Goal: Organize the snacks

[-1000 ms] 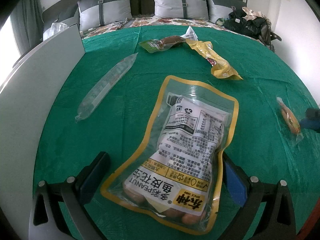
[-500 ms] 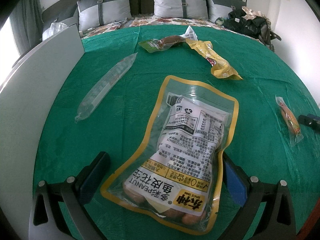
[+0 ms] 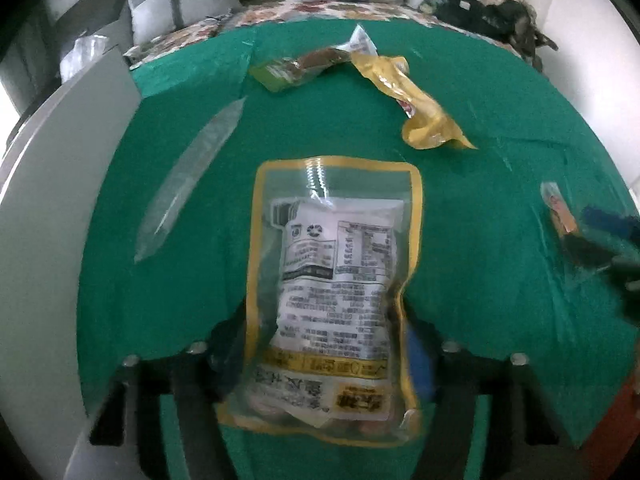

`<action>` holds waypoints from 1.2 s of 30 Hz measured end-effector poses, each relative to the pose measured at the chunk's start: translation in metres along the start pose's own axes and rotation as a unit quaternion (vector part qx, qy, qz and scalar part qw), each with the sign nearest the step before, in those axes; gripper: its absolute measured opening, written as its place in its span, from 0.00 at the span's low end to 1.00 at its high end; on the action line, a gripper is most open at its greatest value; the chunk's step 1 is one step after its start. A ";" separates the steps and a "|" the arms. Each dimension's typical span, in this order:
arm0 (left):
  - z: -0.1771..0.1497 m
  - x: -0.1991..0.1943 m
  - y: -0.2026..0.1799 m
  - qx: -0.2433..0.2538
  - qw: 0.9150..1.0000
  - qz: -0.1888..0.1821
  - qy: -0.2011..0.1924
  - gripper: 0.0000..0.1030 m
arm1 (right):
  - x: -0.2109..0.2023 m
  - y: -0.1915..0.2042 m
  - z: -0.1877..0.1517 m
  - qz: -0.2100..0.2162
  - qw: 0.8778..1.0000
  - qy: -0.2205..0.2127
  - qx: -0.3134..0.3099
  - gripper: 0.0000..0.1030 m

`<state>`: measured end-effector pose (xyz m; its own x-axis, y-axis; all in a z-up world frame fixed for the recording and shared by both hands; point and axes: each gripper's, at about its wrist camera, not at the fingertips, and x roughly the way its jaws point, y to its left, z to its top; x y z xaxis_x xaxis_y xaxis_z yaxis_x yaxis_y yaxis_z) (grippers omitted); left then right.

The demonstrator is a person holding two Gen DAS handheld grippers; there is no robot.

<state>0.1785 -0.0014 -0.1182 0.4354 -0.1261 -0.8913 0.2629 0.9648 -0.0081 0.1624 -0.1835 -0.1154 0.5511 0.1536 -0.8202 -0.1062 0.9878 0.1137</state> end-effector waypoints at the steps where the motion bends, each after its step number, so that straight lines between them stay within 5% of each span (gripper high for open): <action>1: -0.003 -0.001 0.001 -0.005 1.000 -0.004 -0.001 0.59 | 0.008 0.004 -0.002 -0.013 1.000 0.017 -0.002 0.75; 3: -0.012 -0.009 0.012 -0.021 1.000 -0.011 -0.006 0.57 | 0.014 -0.001 -0.007 -0.019 0.999 0.029 0.020 0.62; 4: -0.017 -0.014 0.017 -0.032 0.999 -0.015 -0.010 0.57 | 0.010 -0.002 -0.010 -0.027 0.999 0.025 0.023 0.47; 9: -0.046 -0.054 0.039 -0.085 0.994 -0.061 -0.042 0.57 | -0.024 -0.018 -0.021 0.009 0.997 0.009 0.076 0.35; 11: -0.052 -0.067 0.044 -0.090 0.992 -0.074 -0.052 0.57 | -0.041 -0.027 -0.027 0.046 0.992 -0.006 0.114 0.15; 13: -0.058 -0.080 0.048 -0.088 0.991 -0.080 -0.062 0.57 | -0.045 -0.027 -0.029 0.054 0.991 -0.004 0.126 0.11; 25: -0.114 -0.097 0.073 -0.115 0.984 -0.121 -0.059 0.57 | -0.008 -0.002 0.001 -0.007 0.997 0.037 0.061 0.31; 30: -0.127 -0.089 0.081 -0.133 0.980 -0.138 -0.052 0.57 | -0.014 -0.005 -0.010 -0.008 0.996 0.051 0.075 0.48; 32: -0.126 -0.088 0.082 -0.134 0.979 -0.143 -0.057 0.57 | -0.020 -0.007 -0.017 -0.015 0.995 0.049 0.089 0.61; 36: -0.124 -0.088 0.078 -0.126 0.979 -0.149 -0.064 0.57 | -0.006 0.003 -0.024 -0.044 0.992 0.096 0.064 0.55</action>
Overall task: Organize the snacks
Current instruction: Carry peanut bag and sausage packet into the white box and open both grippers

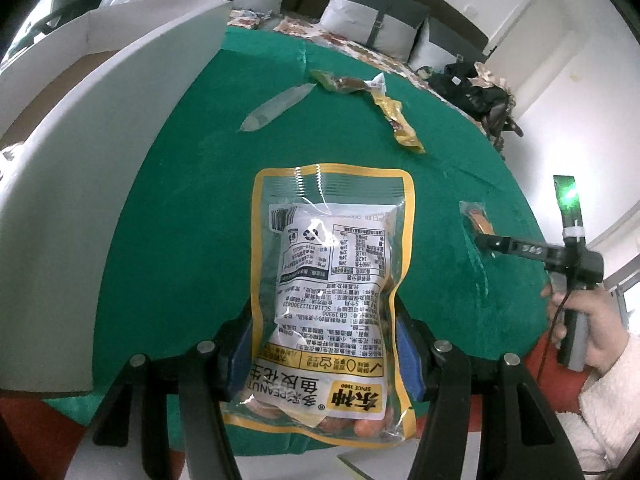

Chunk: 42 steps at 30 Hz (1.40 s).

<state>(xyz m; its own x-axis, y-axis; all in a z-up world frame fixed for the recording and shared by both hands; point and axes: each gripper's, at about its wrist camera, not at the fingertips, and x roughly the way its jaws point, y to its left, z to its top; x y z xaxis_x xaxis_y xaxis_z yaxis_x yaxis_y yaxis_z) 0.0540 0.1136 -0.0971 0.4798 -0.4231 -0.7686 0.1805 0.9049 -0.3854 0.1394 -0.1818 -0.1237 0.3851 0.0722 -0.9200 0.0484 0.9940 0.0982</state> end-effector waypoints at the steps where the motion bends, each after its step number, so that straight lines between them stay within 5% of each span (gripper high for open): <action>1: -0.001 -0.001 -0.002 0.005 1.000 0.000 -0.001 0.57 | 0.001 0.005 -0.001 -0.013 1.000 -0.002 -0.019 0.44; 4: -0.001 -0.006 -0.004 0.012 1.000 -0.003 -0.009 0.57 | 0.002 0.007 0.002 0.031 0.999 0.008 0.006 0.23; 11: 0.009 -0.034 0.004 -0.015 0.999 -0.030 -0.039 0.57 | -0.029 0.019 -0.004 0.084 0.994 -0.056 0.036 0.22; 17: 0.043 -0.094 0.029 -0.049 0.992 -0.036 -0.107 0.57 | -0.087 0.119 0.018 0.148 0.980 -0.102 -0.080 0.23; 24: 0.083 -0.152 0.114 -0.097 0.983 0.067 -0.140 0.57 | -0.126 0.277 0.046 0.253 0.939 -0.119 -0.203 0.24; 30: 0.093 -0.161 0.186 -0.141 0.967 0.172 -0.122 0.67 | -0.120 0.371 0.068 0.275 0.922 -0.141 -0.235 0.28; 31: 0.091 -0.160 0.194 -0.145 0.964 0.186 -0.119 0.69 | -0.118 0.380 0.071 0.277 0.922 -0.139 -0.231 0.39; 32: 0.089 -0.161 0.200 -0.148 0.962 0.198 -0.119 0.74 | -0.117 0.384 0.074 0.276 0.924 -0.138 -0.226 0.56; 33: 0.086 -0.162 0.204 -0.151 0.959 0.206 -0.120 0.79 | -0.119 0.385 0.075 0.276 0.925 -0.144 -0.219 0.60; 38: 0.068 -0.169 0.193 -0.157 0.954 0.211 -0.146 0.93 | -0.132 0.350 0.064 0.253 0.924 -0.184 -0.220 0.71; 42: 0.072 -0.160 0.154 -0.124 0.965 0.177 -0.147 0.93 | -0.108 0.288 0.045 0.173 0.938 -0.194 -0.228 0.72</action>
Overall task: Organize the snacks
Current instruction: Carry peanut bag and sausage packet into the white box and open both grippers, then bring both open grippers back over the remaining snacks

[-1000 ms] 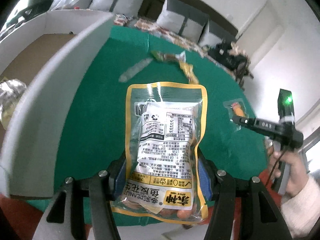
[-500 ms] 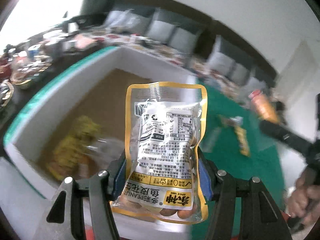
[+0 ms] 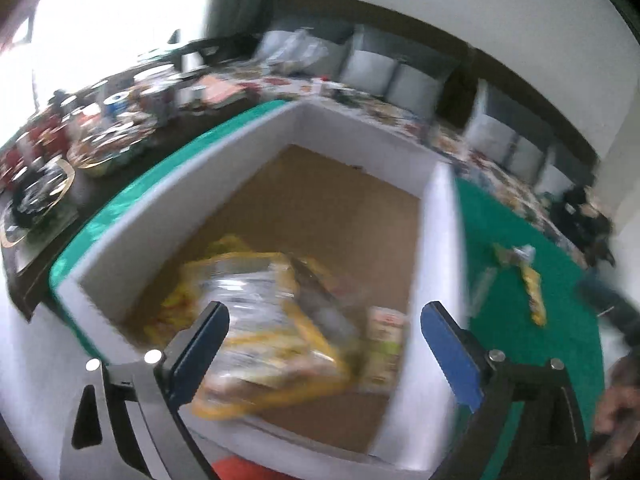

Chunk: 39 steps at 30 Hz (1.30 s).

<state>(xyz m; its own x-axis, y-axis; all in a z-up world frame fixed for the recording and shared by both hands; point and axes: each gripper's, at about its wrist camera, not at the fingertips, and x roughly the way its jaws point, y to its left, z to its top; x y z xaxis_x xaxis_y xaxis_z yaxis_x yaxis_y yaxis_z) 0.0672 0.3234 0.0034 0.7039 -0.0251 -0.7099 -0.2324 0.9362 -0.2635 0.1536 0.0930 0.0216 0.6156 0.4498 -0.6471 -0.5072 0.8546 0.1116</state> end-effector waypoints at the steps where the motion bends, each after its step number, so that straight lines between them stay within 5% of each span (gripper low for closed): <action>1: -0.004 -0.003 -0.020 0.016 1.000 -0.018 -0.002 0.93 | -0.001 -0.014 -0.015 -0.022 1.000 0.006 -0.001 0.72; 6: -0.025 -0.009 -0.114 0.082 0.992 -0.096 0.006 1.00 | -0.016 -0.106 -0.112 -0.152 0.986 0.060 0.013 0.72; 9: -0.048 0.013 -0.177 0.130 0.982 -0.130 0.046 1.00 | -0.032 -0.156 -0.157 -0.202 0.975 0.077 0.050 0.72; 16: -0.119 0.108 -0.272 0.209 0.966 -0.092 0.124 1.00 | -0.058 -0.225 -0.209 -0.253 0.956 0.073 0.131 0.72; 27: -0.133 0.178 -0.302 0.228 0.969 -0.019 0.093 1.00 | -0.047 -0.245 -0.215 -0.241 0.956 0.079 0.149 0.72; 39: -0.128 0.188 -0.301 0.223 0.972 -0.021 0.077 1.00 | -0.041 -0.260 -0.214 -0.242 0.952 0.076 0.171 0.79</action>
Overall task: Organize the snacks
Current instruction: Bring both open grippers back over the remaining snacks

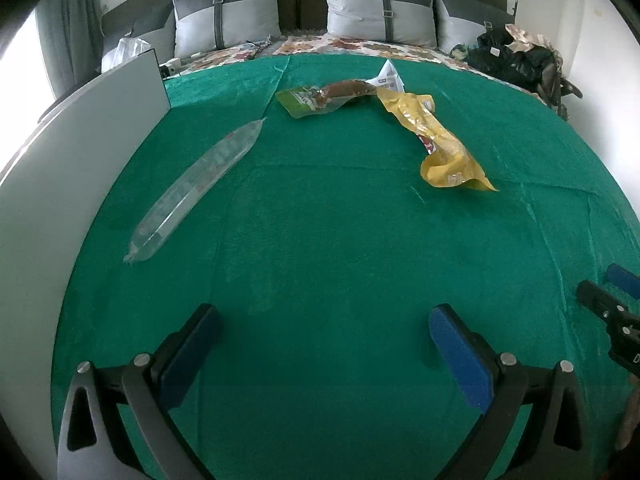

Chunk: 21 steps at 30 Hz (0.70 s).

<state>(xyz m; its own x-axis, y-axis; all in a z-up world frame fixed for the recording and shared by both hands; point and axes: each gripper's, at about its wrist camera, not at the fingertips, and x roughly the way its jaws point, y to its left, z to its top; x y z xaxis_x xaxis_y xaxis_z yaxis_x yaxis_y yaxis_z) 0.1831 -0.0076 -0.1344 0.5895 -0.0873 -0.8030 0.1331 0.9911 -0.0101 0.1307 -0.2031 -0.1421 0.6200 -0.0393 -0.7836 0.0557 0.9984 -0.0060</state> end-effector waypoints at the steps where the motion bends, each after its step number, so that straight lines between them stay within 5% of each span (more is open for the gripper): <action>1: 0.000 0.000 0.000 0.000 1.000 0.000 0.000 1.00 | 0.000 0.000 0.000 0.000 1.000 0.001 -0.001 0.80; 21: 0.000 0.000 0.000 0.006 1.000 -0.002 0.004 1.00 | 0.003 -0.001 0.002 -0.001 1.000 0.005 0.002 0.89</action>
<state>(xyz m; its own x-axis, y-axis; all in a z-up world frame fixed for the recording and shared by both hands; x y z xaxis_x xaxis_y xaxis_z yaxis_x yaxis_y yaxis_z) 0.1833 -0.0073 -0.1338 0.5828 -0.0910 -0.8075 0.1460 0.9893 -0.0061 0.1335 -0.2042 -0.1432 0.6115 -0.0408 -0.7902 0.0604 0.9982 -0.0049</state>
